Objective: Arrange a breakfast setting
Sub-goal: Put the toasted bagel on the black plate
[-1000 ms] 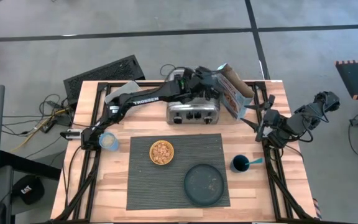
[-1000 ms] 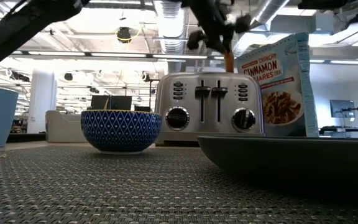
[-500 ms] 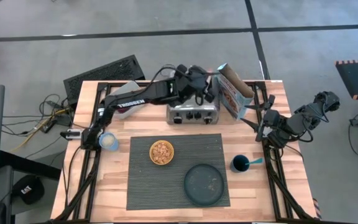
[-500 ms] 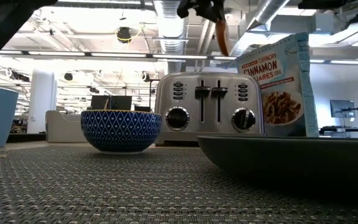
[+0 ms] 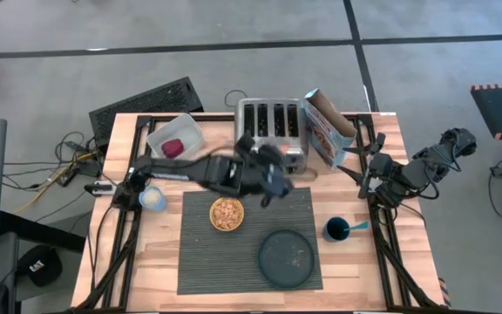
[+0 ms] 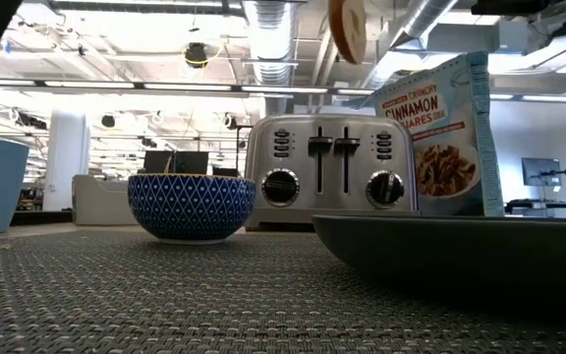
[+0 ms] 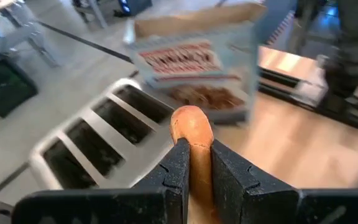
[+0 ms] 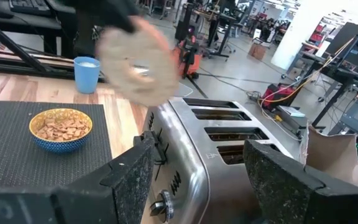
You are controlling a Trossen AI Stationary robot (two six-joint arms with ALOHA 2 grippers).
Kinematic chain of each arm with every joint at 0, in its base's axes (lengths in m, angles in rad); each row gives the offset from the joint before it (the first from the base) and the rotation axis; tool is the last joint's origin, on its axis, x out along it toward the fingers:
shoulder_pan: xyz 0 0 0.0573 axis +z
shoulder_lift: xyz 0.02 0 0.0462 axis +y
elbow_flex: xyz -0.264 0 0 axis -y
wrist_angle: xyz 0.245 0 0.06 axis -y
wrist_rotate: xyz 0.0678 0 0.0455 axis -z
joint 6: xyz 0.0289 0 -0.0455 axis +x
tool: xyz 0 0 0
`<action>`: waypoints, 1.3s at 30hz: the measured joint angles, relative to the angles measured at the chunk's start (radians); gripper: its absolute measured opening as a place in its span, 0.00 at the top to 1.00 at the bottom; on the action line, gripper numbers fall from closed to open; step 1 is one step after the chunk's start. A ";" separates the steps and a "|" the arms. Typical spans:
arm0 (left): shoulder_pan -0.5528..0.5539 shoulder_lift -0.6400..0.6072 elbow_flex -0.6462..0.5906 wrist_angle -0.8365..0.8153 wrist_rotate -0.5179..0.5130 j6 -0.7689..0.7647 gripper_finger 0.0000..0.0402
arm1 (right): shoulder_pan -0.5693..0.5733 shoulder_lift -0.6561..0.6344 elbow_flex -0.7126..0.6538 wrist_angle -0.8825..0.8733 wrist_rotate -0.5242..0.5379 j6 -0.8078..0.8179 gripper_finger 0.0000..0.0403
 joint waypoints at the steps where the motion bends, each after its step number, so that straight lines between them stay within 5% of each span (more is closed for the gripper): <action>1: -0.021 0.000 -0.012 -0.003 -0.004 -0.025 0.92 | 0.000 0.000 0.000 0.000 0.000 0.002 0.32; 12: -0.192 0.001 -0.216 0.054 -0.034 -0.321 0.92 | 0.000 0.000 0.000 -0.008 -0.039 0.057 0.32; 29: -0.310 0.001 -0.702 0.806 0.208 -0.389 0.92 | 0.000 0.002 0.000 -0.032 -0.386 0.158 0.32; 39: -0.307 0.001 -0.907 1.034 0.279 -0.393 0.92 | 0.000 0.002 0.000 -0.030 -0.421 0.180 0.32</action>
